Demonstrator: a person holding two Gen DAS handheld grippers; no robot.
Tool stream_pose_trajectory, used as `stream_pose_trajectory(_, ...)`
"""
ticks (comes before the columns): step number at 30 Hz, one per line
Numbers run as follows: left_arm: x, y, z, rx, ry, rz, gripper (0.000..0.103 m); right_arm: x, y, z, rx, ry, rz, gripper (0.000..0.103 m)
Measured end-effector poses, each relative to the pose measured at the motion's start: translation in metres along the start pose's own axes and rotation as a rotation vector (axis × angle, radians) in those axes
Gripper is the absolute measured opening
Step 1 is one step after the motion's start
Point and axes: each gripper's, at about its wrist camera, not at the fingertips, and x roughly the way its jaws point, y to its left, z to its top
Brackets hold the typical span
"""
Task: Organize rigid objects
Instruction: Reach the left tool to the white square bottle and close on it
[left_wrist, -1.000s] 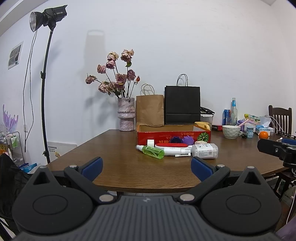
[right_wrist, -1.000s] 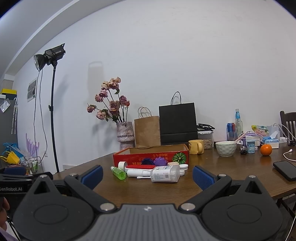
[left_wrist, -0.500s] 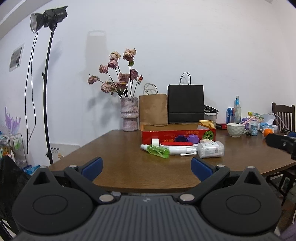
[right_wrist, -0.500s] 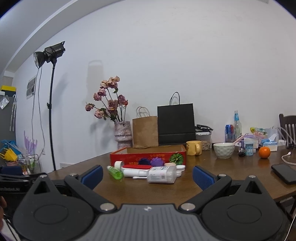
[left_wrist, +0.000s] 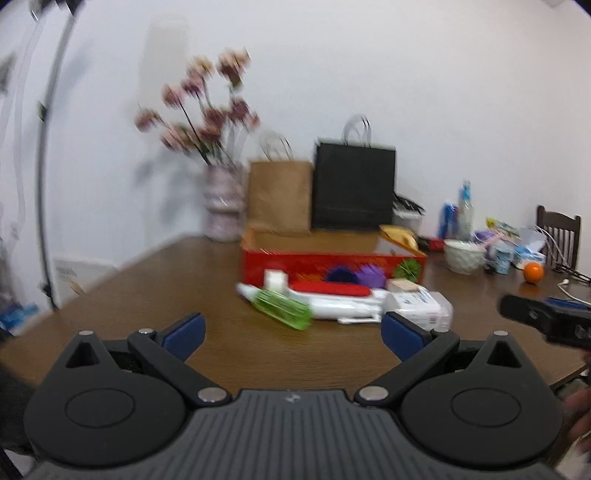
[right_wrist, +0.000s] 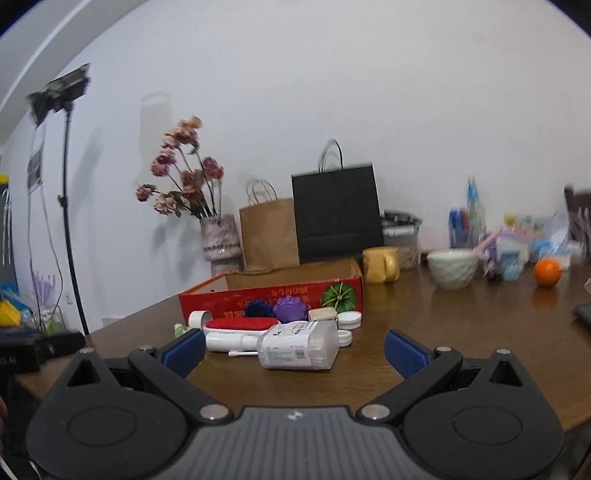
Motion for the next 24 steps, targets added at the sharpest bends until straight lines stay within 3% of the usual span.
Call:
stream_pose_trajectory(2, 0.028, -0.012, 0.010, 0.005, 0.060, -0.026, 0.103, 0.028, -0.013, 0.008, 0.068, 0.094, 0.035, 0.103)
stream_pose_trajectory(3, 0.038, -0.018, 0.014, 0.013, 0.058, -0.044, 0.103, 0.048, -0.016, 0.014, 0.051, 0.192, 0.044, 0.103)
stream_pose_trajectory(4, 0.050, -0.025, 0.019, 0.020, 0.048, -0.060, 0.103, 0.060, -0.018, 0.017, 0.037, 0.230, 0.025, 0.103)
stream_pose_trajectory(6, 0.070, -0.034, 0.026, 0.017, 0.053, -0.090, 0.103, 0.077, -0.025, 0.020, 0.040, 0.223, 0.001, 0.100)
stream_pose_trajectory(8, 0.099, -0.040, 0.034, -0.023, 0.102, -0.144, 0.093, 0.096, -0.034, 0.025, 0.054, 0.253, 0.018, 0.078)
stream_pose_trajectory(9, 0.113, -0.041, 0.037, -0.054, 0.144, -0.166, 0.087, 0.106, -0.038, 0.026, 0.062, 0.273, 0.026, 0.072)
stream_pose_trajectory(11, 0.138, -0.044, 0.041, -0.093, 0.205, -0.212, 0.064, 0.120, -0.044, 0.027, 0.080, 0.302, 0.043, 0.050)
stream_pose_trajectory(13, 0.153, -0.050, 0.043, -0.096, 0.226, -0.252, 0.059, 0.139, -0.048, 0.026, 0.098, 0.338, 0.056, 0.035)
stream_pose_trajectory(18, 0.186, -0.060, 0.037, -0.113, 0.316, -0.349, 0.054, 0.158, -0.049, 0.029, 0.127, 0.366, 0.083, 0.028)
stream_pose_trajectory(20, 0.194, -0.063, 0.032, -0.141, 0.379, -0.395, 0.041, 0.159, -0.051, 0.027, 0.140, 0.375, 0.100, 0.029)
stream_pose_trajectory(21, 0.196, -0.064, 0.030, -0.156, 0.393, -0.411, 0.040, 0.158, -0.053, 0.025, 0.153, 0.371, 0.107, 0.029)
stream_pose_trajectory(24, 0.193, -0.060, 0.026, -0.198, 0.376, -0.394, 0.030, 0.154, -0.055, 0.023, 0.173, 0.363, 0.114, 0.030)
